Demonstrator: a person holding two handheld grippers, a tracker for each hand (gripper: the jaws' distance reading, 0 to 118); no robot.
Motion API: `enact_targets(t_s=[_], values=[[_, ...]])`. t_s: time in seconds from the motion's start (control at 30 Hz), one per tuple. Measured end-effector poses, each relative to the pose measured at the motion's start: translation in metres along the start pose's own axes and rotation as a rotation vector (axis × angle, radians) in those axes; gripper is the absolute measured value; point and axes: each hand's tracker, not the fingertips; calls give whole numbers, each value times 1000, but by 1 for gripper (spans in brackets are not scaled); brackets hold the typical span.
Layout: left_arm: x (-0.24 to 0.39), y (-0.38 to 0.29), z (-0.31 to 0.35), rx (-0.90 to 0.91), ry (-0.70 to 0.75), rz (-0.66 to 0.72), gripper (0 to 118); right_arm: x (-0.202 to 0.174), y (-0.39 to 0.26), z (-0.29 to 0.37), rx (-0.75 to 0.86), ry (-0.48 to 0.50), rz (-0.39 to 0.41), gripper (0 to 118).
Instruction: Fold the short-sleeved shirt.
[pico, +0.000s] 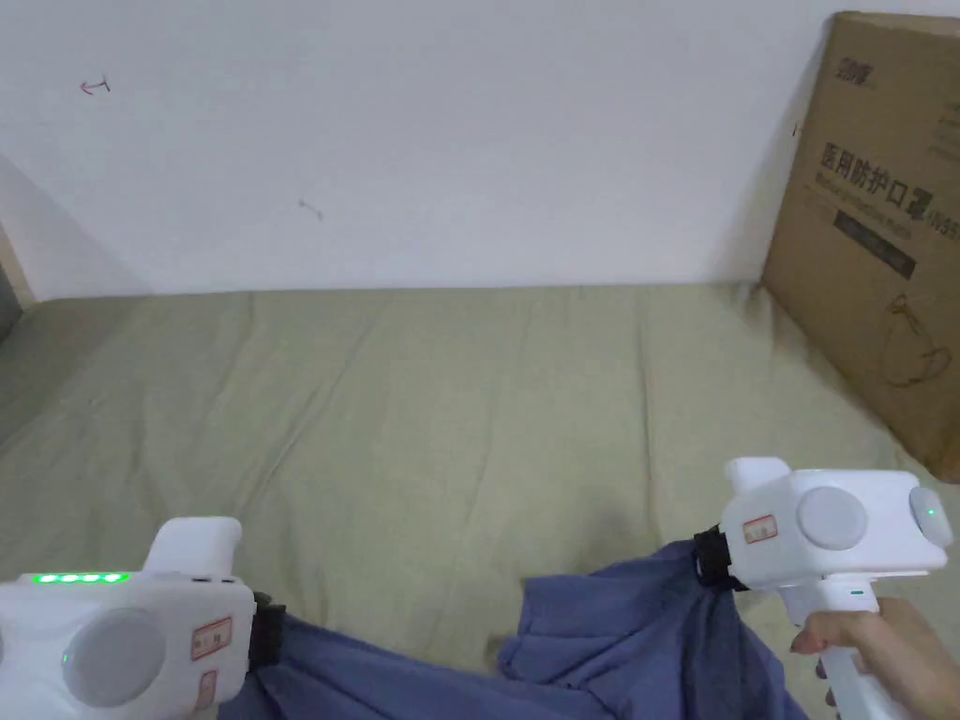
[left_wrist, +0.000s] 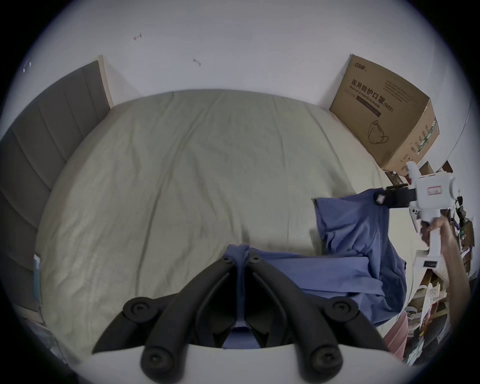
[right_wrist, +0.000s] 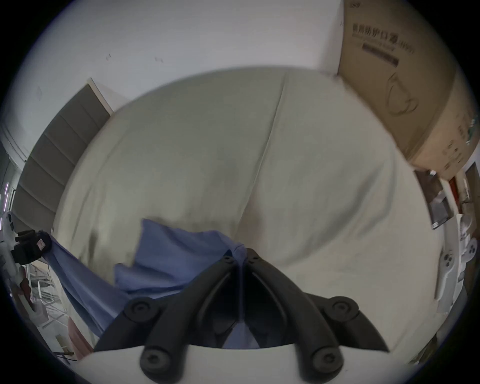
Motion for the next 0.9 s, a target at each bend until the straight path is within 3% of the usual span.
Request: enact_targets(t_s=[0.37, 0.47, 0.57, 0.67, 0.77, 0.9], values=[[-24, 88, 131, 277, 126, 31, 3, 29, 73, 214, 376, -46, -129, 2], [-21, 118, 169, 364, 183, -12, 3, 41, 103, 244, 438, -2, -165, 2], [-22, 155, 198, 435, 147, 12, 3, 28, 129, 274, 488, -36, -130, 2], [-18, 197, 217, 491, 197, -6, 3, 20, 161, 297, 535, -8, -151, 2], [-18, 235, 229, 530, 184, -20, 3, 9, 195, 313, 597, -68, -145, 2], [-21, 290, 232, 565, 217, -45, 3, 5, 245, 329, 658, -34, -218, 2]])
